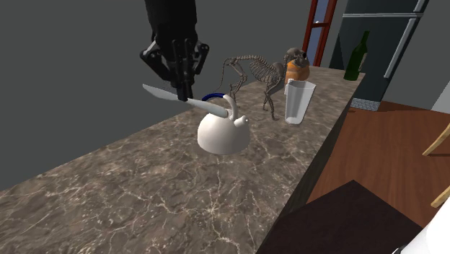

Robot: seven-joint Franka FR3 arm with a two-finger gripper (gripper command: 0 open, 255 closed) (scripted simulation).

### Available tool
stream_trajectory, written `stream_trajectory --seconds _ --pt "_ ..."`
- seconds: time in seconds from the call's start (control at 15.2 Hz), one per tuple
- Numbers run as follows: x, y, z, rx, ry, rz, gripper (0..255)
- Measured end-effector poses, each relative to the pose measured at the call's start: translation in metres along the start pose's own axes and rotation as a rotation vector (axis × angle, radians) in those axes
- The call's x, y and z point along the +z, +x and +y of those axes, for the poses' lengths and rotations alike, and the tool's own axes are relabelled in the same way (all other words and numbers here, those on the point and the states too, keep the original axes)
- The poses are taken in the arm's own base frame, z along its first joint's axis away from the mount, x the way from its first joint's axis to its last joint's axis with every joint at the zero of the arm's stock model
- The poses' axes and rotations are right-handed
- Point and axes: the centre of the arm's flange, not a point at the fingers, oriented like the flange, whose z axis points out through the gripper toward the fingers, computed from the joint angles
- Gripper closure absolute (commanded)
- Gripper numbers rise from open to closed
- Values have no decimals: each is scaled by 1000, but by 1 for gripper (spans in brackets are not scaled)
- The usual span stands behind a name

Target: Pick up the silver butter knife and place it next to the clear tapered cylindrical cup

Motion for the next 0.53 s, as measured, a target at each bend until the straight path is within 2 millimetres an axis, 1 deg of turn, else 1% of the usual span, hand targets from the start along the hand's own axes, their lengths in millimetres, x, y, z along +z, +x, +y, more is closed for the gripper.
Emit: stream_trajectory --seconds 0.07,0.2,0.26,0.33,0.4,0.53 --pt "2 -1 14 0 0 0 255" --pt "-2 3 37 -1 0 0 255" --pt "-1 6 49 -1 0 0 255" --pt "0 3 62 -1 0 0 255" --pt "-3 1 80 0 0 0 255" --pt "-1 6 106 -1 0 0 255"
